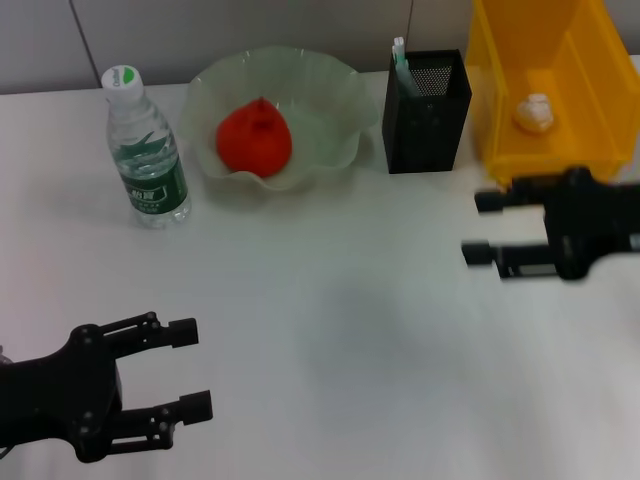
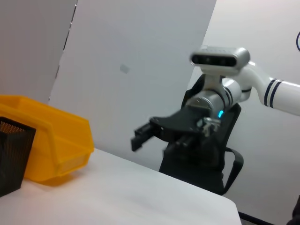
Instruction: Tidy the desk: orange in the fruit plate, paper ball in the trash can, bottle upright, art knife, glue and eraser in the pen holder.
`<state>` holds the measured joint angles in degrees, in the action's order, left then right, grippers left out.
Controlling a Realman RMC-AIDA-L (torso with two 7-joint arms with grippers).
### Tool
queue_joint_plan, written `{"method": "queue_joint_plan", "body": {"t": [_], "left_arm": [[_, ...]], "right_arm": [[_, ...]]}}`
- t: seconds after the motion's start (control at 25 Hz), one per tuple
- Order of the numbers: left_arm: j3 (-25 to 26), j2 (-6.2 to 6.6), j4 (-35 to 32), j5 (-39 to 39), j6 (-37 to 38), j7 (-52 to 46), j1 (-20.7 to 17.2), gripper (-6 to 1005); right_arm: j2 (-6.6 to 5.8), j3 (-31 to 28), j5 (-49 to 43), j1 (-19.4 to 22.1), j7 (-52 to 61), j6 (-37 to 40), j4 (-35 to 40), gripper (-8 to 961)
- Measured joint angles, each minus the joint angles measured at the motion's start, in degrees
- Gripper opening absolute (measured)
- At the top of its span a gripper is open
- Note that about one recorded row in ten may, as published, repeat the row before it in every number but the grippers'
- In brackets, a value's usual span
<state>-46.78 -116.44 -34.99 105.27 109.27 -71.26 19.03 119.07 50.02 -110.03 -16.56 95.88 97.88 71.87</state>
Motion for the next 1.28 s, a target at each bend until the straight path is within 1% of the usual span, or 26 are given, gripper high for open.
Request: {"method": "queue_joint_plan", "body": {"t": [0.2, 0.32, 0.36, 0.4, 0.52, 0.64, 0.76, 0.8, 0.96, 1.28], "left_arm": [[-0.2, 0.16, 1.1, 1.6, 0.2, -0.7, 0.2, 802], [-0.2, 0.68, 2.5, 2.7, 0.1, -0.8, 0.8, 802], [-0.2, 1.20, 2.9, 3.3, 0.2, -1.2, 1.2, 802], [-0.2, 1.20, 2.9, 3.3, 0.2, -1.2, 1.2, 802], [-0.2, 1.93, 3.0, 3.9, 0.9, -2.0, 1.7, 802], [-0.2, 2.66, 3.0, 4.8, 1.4, -2.8, 2.6, 802], [-0.2, 3.76, 3.0, 5.6, 1.6, -3.9, 3.5, 802], [-0.2, 3.76, 3.0, 5.6, 1.6, -3.9, 3.5, 802], [-0.2, 4.43, 2.8, 5.9, 1.7, -5.2, 4.6, 802], [-0.2, 4.87, 2.5, 6.5, 1.8, -6.6, 5.8, 802]], "right_arm": [[-0.06, -1.9, -0.1, 2.6, -8.6, 5.0, -5.0, 669], [-0.23, -2.1, -0.6, 2.7, -10.3, 6.0, -6.6, 669], [-0.33, -2.1, -1.1, 2.7, -11.2, 6.3, -7.8, 669], [-0.34, -2.1, -1.3, 2.7, -11.5, 6.4, -8.2, 669], [-0.33, -2.1, -1.6, 2.6, -11.9, 6.3, -9.0, 669], [-0.03, -2.0, -2.5, 2.2, -12.6, 5.4, -10.1, 669], [0.04, -1.9, -2.8, 1.5, -13.3, 3.8, -12.5, 669], [0.04, -1.9, -2.8, 1.5, -13.3, 3.8, -12.5, 669], [0.02, -2.1, -2.8, 1.2, -13.8, 2.1, -13.5, 668], [0.02, -2.2, -2.8, 1.0, -14.2, 0.8, -14.2, 668]]}}
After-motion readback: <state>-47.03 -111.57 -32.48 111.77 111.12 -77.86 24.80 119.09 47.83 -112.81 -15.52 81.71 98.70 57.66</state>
